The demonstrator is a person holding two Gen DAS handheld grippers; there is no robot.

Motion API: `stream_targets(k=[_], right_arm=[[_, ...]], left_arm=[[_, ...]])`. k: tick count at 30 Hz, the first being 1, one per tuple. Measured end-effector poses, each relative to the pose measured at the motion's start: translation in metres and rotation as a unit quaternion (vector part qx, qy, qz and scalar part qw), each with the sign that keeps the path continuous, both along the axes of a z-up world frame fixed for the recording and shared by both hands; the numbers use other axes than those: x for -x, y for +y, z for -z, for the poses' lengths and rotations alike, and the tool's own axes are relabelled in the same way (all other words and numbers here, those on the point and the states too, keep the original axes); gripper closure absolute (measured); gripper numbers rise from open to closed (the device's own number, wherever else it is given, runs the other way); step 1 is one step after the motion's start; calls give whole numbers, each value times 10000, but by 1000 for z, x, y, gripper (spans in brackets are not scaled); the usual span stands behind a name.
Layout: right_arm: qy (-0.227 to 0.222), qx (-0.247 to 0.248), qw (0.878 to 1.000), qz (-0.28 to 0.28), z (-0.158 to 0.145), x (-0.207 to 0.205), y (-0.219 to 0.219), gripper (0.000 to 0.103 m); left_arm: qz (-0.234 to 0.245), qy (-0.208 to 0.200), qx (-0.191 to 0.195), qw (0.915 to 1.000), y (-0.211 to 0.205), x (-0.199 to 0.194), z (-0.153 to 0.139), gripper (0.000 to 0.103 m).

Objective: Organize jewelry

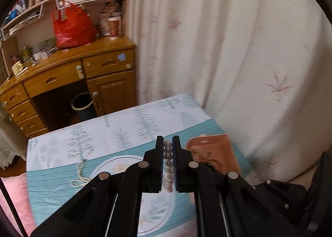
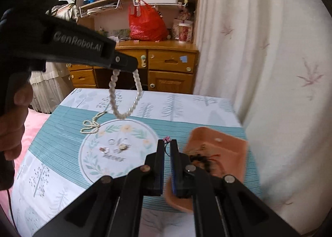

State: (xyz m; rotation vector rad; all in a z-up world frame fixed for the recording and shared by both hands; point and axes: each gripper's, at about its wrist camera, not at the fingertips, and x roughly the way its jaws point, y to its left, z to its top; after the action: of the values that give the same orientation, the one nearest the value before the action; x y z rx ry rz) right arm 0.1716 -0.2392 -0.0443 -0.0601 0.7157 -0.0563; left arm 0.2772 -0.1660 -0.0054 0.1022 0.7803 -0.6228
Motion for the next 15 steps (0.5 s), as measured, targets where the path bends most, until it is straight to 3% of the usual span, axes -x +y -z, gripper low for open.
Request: stream_targets(k=[11,12,13,14,15], right_arm=[[47,-15,9994,344,-14,28,-81,98],[46,-75,9993,364,-13,29,-87,98],[61,-122,9992,371,-13,29,-91,96],[138,-140,9990,392,-11,28,-93,87],[233,-136,9988,419,-9,27,-96,79]], left_arm=[[311,345,56,9989,-74,27,6,95],[299,418,-4,9987,-78,27,8,90],[275,480,-73,9984,-81,26,11,70],[215,543,-168,9982,-83,26,13,45],[138,570,-220,9980,-83,25,15,37]])
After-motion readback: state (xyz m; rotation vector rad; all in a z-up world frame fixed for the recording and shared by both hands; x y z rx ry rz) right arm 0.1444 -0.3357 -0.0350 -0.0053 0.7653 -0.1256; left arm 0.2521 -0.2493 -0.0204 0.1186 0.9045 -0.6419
